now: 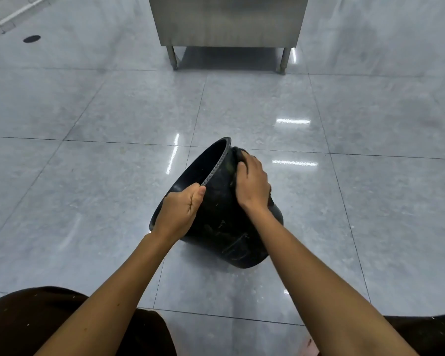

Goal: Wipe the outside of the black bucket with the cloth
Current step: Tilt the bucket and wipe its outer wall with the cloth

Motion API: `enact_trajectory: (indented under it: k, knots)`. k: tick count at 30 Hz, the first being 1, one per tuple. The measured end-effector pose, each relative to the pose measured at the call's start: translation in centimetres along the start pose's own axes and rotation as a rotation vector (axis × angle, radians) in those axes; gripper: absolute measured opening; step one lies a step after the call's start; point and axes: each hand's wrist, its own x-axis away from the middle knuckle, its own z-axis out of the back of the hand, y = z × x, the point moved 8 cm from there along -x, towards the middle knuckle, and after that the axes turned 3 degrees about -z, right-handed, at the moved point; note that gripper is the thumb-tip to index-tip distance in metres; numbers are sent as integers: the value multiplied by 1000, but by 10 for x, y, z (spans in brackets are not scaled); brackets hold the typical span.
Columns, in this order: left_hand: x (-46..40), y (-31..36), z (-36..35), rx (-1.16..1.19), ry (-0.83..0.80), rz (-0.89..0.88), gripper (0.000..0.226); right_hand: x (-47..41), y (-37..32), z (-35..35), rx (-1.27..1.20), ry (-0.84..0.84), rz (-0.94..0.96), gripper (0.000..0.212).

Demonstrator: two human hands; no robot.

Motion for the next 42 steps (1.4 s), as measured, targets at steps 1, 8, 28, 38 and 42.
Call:
enact_trajectory:
  k: [1,8,28,38,42]
  knots:
    - [1,-1,-1,-5,-9,7,35,-5,17,0,8,-52,-93,44]
    - [-3,-1,-4,-33,-58,32,38,49,106,25,-60,142,-414,42]
    - [-31,-10,-5,-71,-142,89,36,13,84,18,136,23,-256,46]
    - [1,-6,13,-129,8,-44,51,36,68,19,54,53,-232,46]
    - [-6,-9,14,-97,37,-14,38,84,-12,-5,167,63,184,54]
